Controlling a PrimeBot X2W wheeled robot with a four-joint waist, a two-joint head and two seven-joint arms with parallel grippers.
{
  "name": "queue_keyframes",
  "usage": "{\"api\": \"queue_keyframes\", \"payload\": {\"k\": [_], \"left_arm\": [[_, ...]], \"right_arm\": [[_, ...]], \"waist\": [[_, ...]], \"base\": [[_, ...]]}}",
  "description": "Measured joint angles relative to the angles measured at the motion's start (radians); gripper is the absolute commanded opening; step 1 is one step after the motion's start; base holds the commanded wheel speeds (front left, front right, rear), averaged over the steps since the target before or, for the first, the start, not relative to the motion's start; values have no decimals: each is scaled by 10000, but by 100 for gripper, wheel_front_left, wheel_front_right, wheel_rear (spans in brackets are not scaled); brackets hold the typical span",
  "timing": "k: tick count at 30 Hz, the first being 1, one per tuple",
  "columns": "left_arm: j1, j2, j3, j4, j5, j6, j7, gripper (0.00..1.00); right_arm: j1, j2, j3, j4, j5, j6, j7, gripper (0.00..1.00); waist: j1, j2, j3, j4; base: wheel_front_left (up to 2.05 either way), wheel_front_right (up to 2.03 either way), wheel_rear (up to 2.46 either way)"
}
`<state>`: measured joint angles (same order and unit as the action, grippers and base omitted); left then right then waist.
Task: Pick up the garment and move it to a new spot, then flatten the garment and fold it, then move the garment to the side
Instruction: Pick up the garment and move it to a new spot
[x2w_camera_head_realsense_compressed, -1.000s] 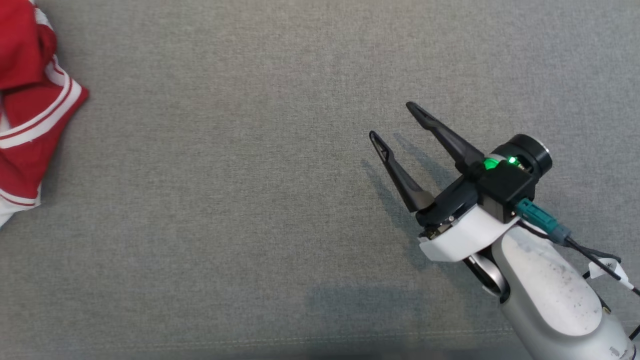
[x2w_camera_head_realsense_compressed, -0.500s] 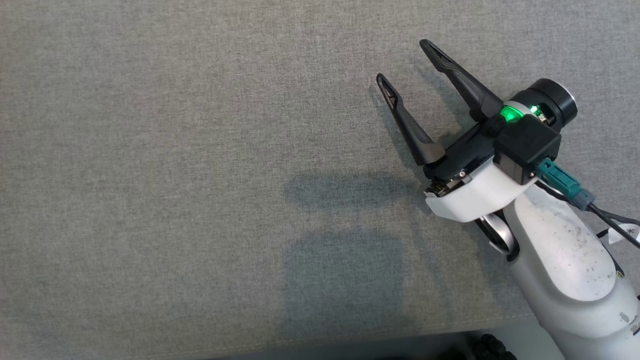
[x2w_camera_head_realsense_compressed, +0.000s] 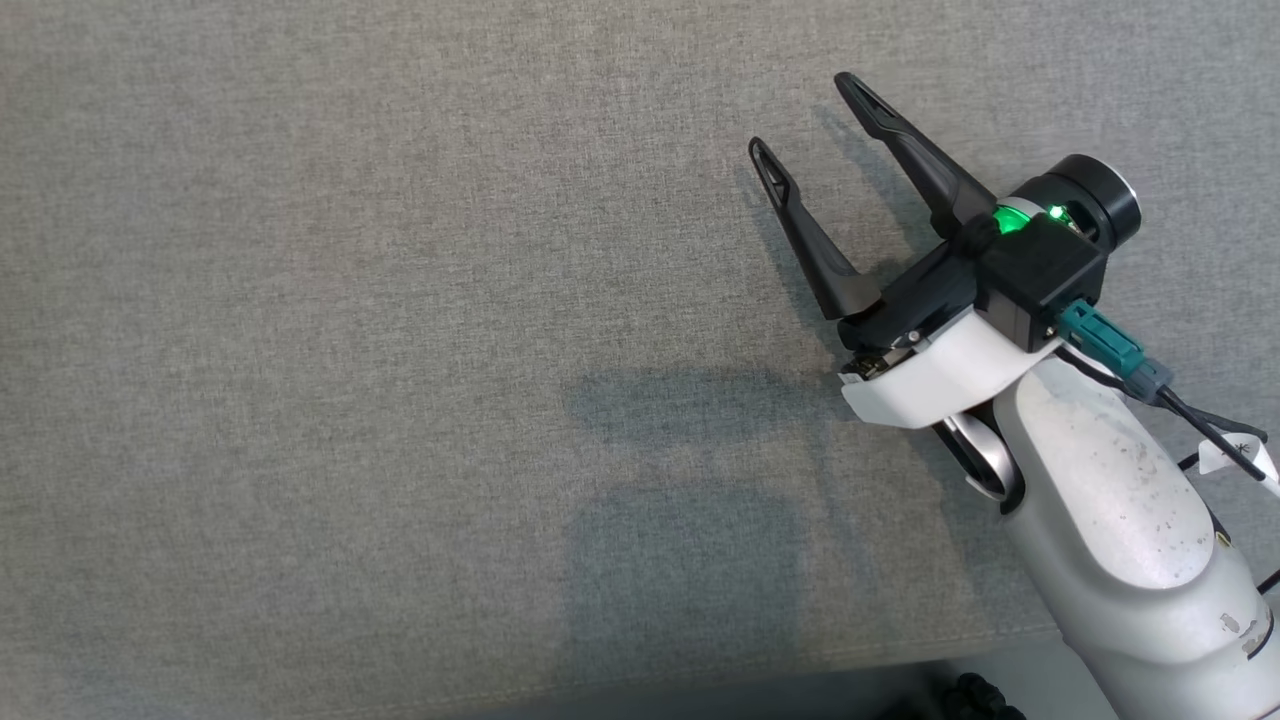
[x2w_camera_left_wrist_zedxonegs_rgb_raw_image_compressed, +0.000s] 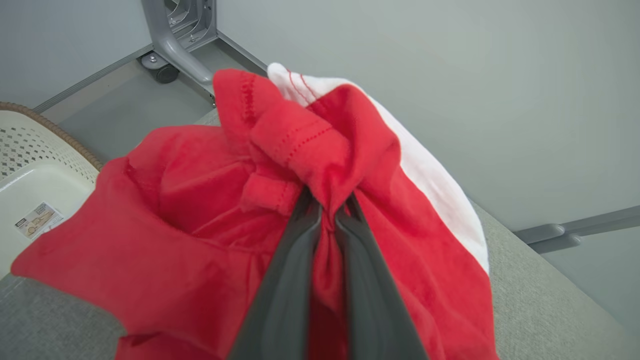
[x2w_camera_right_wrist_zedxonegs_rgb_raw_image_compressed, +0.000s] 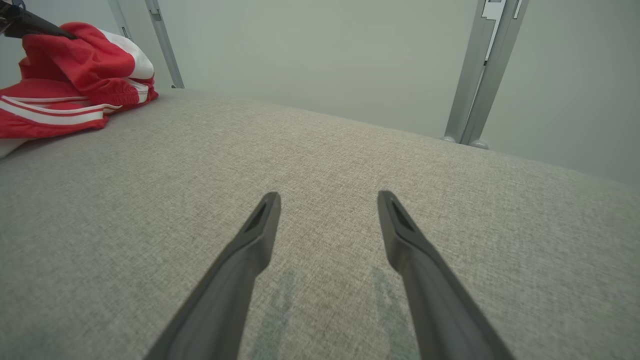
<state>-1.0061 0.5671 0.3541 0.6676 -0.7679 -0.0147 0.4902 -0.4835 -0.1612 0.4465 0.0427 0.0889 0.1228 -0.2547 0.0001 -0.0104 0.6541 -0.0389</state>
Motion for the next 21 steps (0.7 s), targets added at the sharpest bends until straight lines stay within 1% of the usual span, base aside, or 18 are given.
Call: {"api": "queue_keyframes", "payload": {"k": [5,8,12,14,18,21], "left_arm": [[-633,-150,-790,-652,36,-848,-119,0],[-842,-449,-1404,-1162,157,-1072,-144,0],[-902,-1170,-2345,-1912,134,-1175,50,0],[-903,-1578,-2824,-2334,-61,-1175,224,0],[-890,-2462,-3731,-3246,-732,-1172,679,0],[-824,-3112,-4638,-4376,-1630,-1170,1064,0]], "right_arm": [[29,54,-92,203,104,0,0,100],[86,153,-125,272,192,0,0,100],[289,366,-169,334,297,-2,0,100],[385,387,-207,357,353,-2,0,100],[623,462,-280,426,445,-12,0,100],[807,608,-328,453,514,-15,0,100]], "waist": [[-1,0,-342,4],[0,0,-600,8],[-1,0,-1001,-7],[-1,0,-1223,-28],[-1,0,-1696,-103],[-1,0,-2066,-194]], "base": [[0,0,0],[0,0,0],[0,0,0],[0,0,0],[0,0,0],[0,0,0]]}}
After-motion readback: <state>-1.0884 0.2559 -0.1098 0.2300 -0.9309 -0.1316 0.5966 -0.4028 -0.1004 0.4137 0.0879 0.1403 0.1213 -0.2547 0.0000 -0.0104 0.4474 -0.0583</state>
